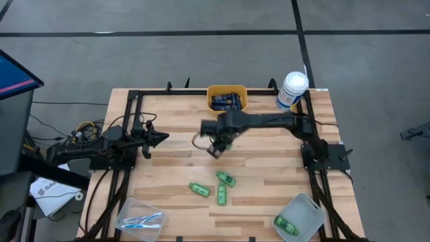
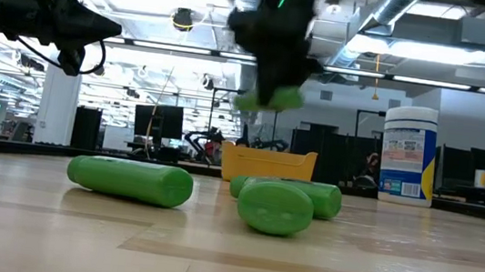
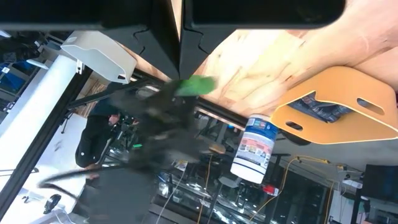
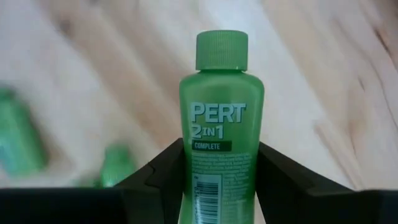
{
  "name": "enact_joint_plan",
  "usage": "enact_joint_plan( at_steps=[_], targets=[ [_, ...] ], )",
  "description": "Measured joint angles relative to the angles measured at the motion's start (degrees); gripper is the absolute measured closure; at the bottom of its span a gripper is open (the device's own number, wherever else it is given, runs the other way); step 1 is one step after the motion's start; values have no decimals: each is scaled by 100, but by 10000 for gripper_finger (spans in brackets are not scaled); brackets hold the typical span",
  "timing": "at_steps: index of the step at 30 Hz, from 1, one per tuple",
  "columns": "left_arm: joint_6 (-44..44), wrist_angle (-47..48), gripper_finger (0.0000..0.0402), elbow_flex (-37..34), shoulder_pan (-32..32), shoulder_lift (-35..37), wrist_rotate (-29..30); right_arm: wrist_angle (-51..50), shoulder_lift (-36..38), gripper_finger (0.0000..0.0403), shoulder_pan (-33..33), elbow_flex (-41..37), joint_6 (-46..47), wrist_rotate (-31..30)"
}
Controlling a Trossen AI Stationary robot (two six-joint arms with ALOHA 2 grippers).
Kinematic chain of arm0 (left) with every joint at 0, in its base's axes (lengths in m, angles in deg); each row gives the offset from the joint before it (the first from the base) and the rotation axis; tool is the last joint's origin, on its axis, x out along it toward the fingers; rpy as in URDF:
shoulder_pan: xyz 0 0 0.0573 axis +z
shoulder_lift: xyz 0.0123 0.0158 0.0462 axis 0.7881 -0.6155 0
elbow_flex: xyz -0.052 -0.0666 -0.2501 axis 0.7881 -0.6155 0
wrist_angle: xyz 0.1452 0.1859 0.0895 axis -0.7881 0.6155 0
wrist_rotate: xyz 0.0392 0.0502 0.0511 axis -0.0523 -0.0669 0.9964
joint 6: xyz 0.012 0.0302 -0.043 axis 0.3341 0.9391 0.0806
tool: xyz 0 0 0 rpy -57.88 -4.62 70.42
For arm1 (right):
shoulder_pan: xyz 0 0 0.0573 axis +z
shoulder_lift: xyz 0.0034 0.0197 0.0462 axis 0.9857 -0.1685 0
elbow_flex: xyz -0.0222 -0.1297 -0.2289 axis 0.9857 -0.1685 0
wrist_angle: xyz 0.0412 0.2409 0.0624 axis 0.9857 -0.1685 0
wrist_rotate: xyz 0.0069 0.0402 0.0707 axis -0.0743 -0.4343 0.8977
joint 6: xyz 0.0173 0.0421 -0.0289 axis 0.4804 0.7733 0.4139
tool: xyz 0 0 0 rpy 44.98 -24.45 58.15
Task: Pick & Place Travel size toiletries
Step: Put the shampoo into the white bin
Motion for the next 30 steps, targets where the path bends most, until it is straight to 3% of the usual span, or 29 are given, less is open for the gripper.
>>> enact_joint_plan(
  at_steps=[9,14,23,30],
  targets=[
    [1,-2,401,0,0,-1,-22,-1655,524,242,1566,-2,1770,-371],
    [1,-14,401,0,1,1,-19,-1647,841,247,2491,-559,3302,81],
    [-1,-98,401,2,1,-131,7,-598,1842,237,4518,-2720,6563,1492],
    [-1,-144,401,2,1,-284,4,186,2231,243,5324,-3574,7149,1638]
  ],
)
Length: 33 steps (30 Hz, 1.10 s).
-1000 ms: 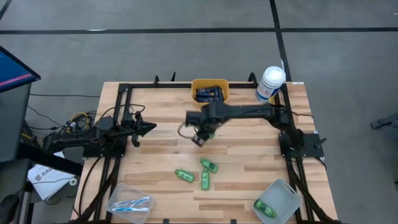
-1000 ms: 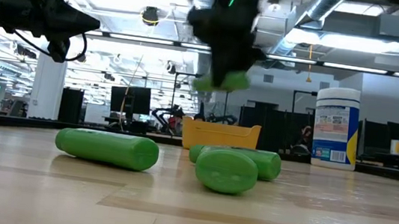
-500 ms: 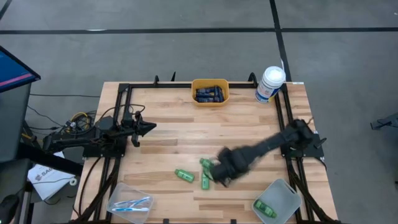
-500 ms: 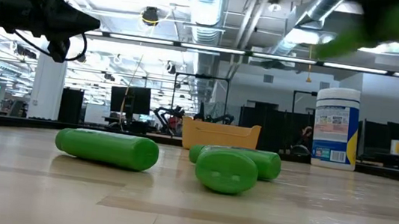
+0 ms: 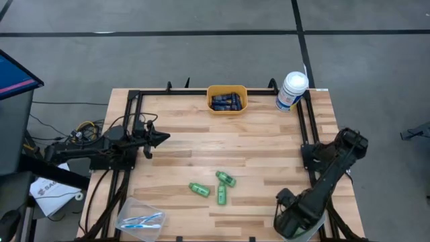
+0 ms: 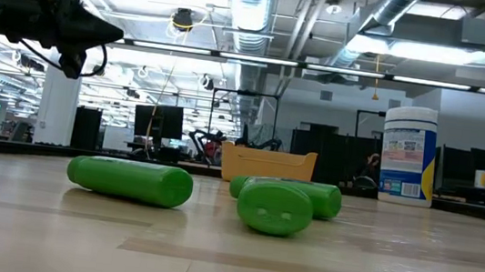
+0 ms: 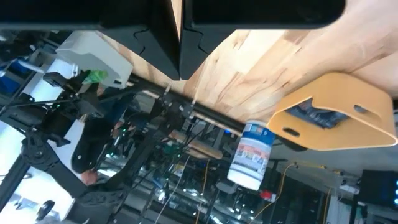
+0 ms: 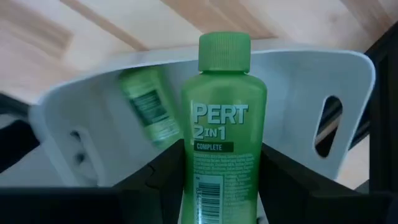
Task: Pick & Place Travel size toiletries
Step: Put the shampoo into the white bin
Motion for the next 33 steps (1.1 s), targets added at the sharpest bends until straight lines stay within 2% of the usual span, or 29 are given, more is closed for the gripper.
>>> enact_joint_plan(
  at_steps=[7,16,20,23,28,33],
  targets=[
    [0,-8,401,0,0,-149,-2,737,-196,230,98,-370,-223,326],
    [0,-25,401,0,0,-251,-7,690,-173,190,507,-381,-464,465],
    [0,-27,401,0,0,-251,-24,741,-113,167,392,-335,-863,452],
    [1,-27,401,0,-1,-248,-24,756,153,157,-89,-214,-1582,105],
    [0,-27,401,0,-2,-248,-22,748,460,154,-1272,-50,-3035,-750],
    [0,-27,401,0,0,-248,-20,1240,331,154,-2520,6,-4687,-1428]
  ],
)
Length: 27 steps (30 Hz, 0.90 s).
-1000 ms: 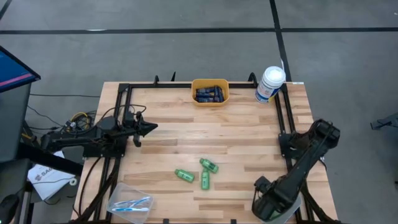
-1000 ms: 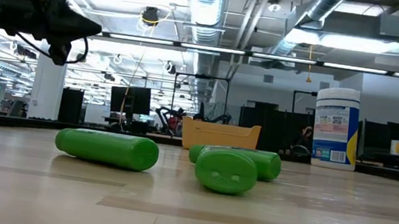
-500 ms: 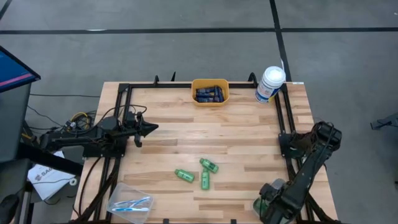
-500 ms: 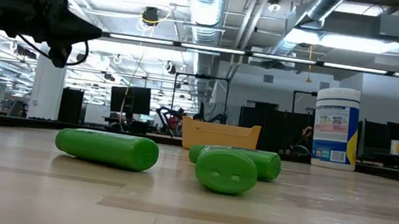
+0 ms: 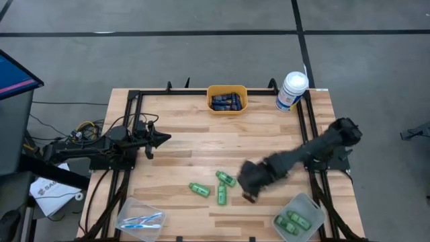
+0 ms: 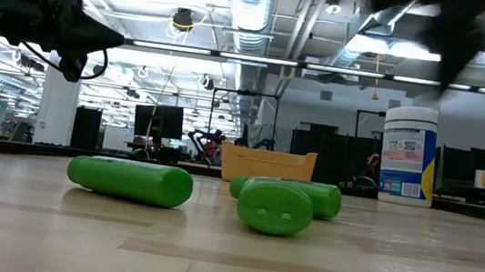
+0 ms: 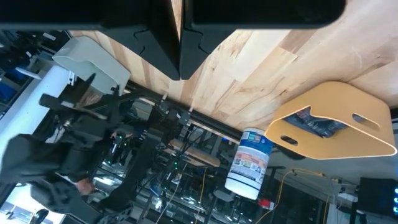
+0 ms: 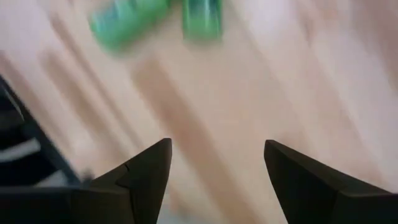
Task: Pick & Place Travel size toiletries
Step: Put the shampoo into the white bin
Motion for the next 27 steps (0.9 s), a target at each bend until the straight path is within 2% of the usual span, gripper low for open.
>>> enact_joint_plan(
  at_steps=[5,11,22,27],
  targets=[
    [0,-1,401,0,0,5,7,1142,-492,154,-942,10,-1336,16],
    [1,-58,401,0,0,-92,22,1466,-1220,154,-1622,321,-2195,29],
    [0,-162,401,0,0,-416,-10,956,-2542,154,-1615,1826,-3183,33],
    [0,-182,401,0,0,-543,-8,938,-2943,154,-1634,2026,-3314,44]
  ],
)
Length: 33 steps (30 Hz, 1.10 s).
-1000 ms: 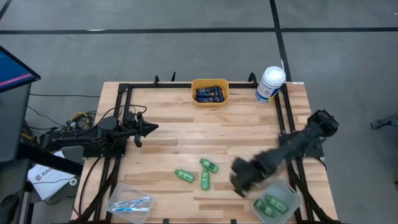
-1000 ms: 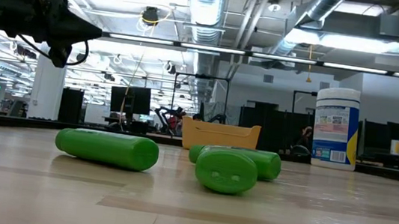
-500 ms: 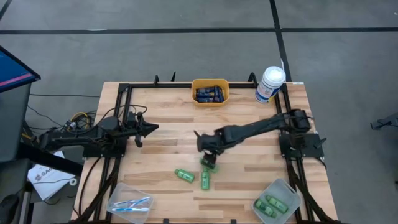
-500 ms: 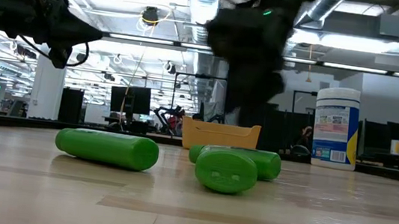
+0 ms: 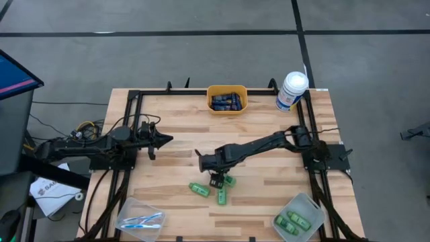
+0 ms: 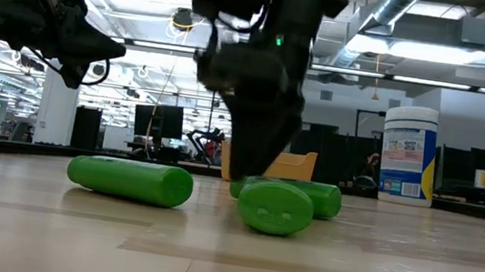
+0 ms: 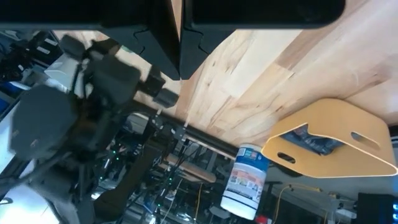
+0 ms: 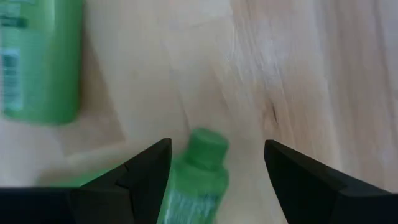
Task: Pick & Place Travel size toiletries
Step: Put the shampoo into the white bin
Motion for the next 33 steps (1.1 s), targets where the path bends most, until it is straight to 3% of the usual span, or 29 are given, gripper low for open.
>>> enact_joint_plan(
  at_steps=[8,12,20,26,33],
  targets=[
    [1,-40,401,0,-2,-137,-2,-84,-272,154,-34,2,-36,-16],
    [2,-43,401,0,0,-144,-2,-85,-277,174,-36,2,78,-19],
    [2,-46,401,0,-1,536,-2,-181,-163,215,-119,-20,355,10],
    [1,-52,401,0,0,1287,0,-326,235,179,-194,-5,892,-41],
    [2,-77,401,-2,0,1347,2,-981,539,139,-174,-7,2207,-200]
  ],
)
